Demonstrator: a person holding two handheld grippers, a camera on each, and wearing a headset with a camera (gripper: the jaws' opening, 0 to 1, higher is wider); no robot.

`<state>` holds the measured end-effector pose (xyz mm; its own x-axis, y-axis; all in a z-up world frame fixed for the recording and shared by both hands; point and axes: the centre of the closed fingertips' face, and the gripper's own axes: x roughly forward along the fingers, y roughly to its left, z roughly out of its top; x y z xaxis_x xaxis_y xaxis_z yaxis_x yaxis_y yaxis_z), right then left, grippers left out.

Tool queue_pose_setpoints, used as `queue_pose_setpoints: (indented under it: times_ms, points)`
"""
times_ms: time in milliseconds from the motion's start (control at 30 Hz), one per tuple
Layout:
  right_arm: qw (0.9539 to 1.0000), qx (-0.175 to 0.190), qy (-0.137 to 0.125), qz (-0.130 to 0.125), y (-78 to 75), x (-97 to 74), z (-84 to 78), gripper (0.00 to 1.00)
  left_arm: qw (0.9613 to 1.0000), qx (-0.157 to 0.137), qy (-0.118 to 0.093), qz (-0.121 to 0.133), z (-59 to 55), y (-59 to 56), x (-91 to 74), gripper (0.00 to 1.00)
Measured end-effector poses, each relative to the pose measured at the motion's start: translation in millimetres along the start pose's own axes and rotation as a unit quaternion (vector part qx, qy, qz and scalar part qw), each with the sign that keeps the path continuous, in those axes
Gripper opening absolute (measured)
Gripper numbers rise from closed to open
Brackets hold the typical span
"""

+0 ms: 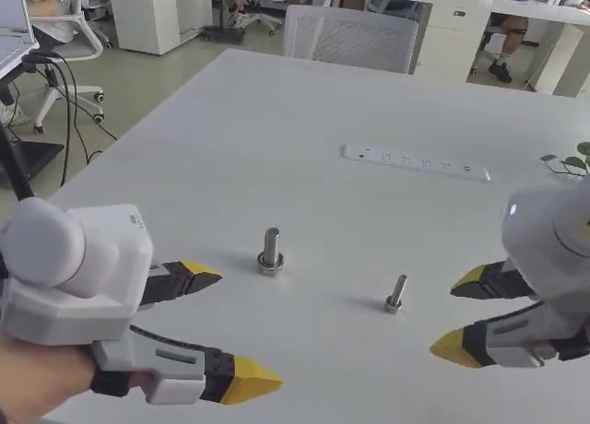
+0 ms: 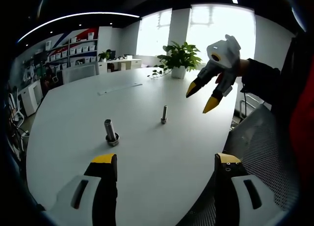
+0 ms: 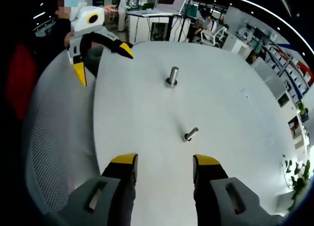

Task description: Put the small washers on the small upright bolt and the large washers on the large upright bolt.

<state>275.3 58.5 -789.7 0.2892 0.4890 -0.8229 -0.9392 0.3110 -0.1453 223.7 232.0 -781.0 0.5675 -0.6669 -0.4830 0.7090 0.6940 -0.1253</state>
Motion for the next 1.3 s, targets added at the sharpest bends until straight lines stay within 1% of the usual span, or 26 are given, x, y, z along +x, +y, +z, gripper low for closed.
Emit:
queue_pose_setpoints:
  times_ms: [100,200,333,467,500,567,600,667,700,800,900,933,1000,1033,1067,1100,1167,1233,1300]
  points:
    - [0.9999,0.007,-0.008,-0.008,1.8,-1.1,-2.9,0.52,1.0000,0.000,0.000,0.000,0.1,-0.1,0.0,0.81]
    - [0.9992,0.025,-0.027,-0.015,5.1,-3.8,-0.4,0.54,1.0000,-0.002,-0.002,-0.001,0.8,0.3,-0.4,0.81]
    - [0.9971,0.048,-0.056,-0.016,12.2,-5.2,5.1,0.60,1.0000,-0.004,-0.004,-0.001,1.4,0.7,-0.8,0.81]
    - [0.9957,0.058,-0.068,-0.023,16.8,-4.4,3.5,0.65,1.0000,-0.006,-0.007,0.002,1.9,1.7,-1.4,0.82]
    - [0.9950,0.064,-0.073,-0.023,17.9,-3.9,4.2,0.68,1.0000,-0.006,-0.007,0.003,2.0,2.2,-1.4,0.82]
    - [0.9934,0.071,-0.082,-0.036,16.5,-4.0,4.7,0.74,0.9999,-0.009,-0.006,0.003,1.6,2.4,-1.4,0.83]
    - [0.9932,0.071,-0.085,-0.037,17.5,-4.2,4.9,0.76,0.9999,-0.008,-0.006,0.006,1.5,3.2,-1.5,0.83]
    - [0.9908,0.085,-0.096,-0.043,16.9,-4.3,6.8,0.78,0.9999,-0.010,-0.006,0.005,1.3,3.3,-1.3,0.84]
    - [0.9895,0.088,-0.103,-0.050,15.2,-4.7,7.8,0.80,0.9999,-0.009,-0.005,0.008,1.1,4.2,-1.2,0.85]
    - [0.9873,0.101,-0.110,-0.055,14.9,-3.7,7.8,0.85,0.9999,-0.011,-0.005,0.011,1.3,5.2,-0.9,0.87]
    - [0.9861,0.105,-0.115,-0.057,17.1,-2.6,8.4,0.87,0.9999,-0.011,-0.004,0.011,0.9,5.1,-0.4,0.88]
    - [0.9840,0.110,-0.123,-0.066,15.4,-2.6,9.8,0.87,0.9999,-0.012,-0.004,0.010,0.8,4.9,-0.2,0.88]
    - [0.9818,0.116,-0.132,-0.071,15.1,-2.8,11.4,0.88,0.9999,-0.012,-0.005,0.011,1.0,4.6,0.1,0.89]
    - [0.9780,0.128,-0.144,-0.081,12.9,-3.2,13.8,0.88,0.9999,-0.013,-0.005,0.011,1.1,4.5,0.2,0.89]
    - [0.9748,0.138,-0.156,-0.079,14.6,-2.8,16.1,0.89,0.9998,-0.015,-0.005,0.008,1.2,3.5,0.6,0.89]
    - [0.9747,0.140,-0.156,-0.078,16.2,-1.9,14.9,0.90,0.9998,-0.014,-0.006,0.009,1.4,3.8,0.7,0.89]
    - [0.9739,0.138,-0.156,-0.091,14.4,0.1,12.0,0.91,0.9998,-0.016,-0.007,0.009,1.8,3.7,0.6,0.89]
    - [0.9732,0.149,-0.151,-0.090,14.3,2.2,8.6,0.92,0.9998,-0.016,-0.005,0.009,1.0,4.1,0.6,0.89]
    - [0.9724,0.153,-0.152,-0.089,13.0,3.9,6.8,0.93,0.9998,-0.018,-0.003,0.008,-0.1,4.0,1.3,0.90]
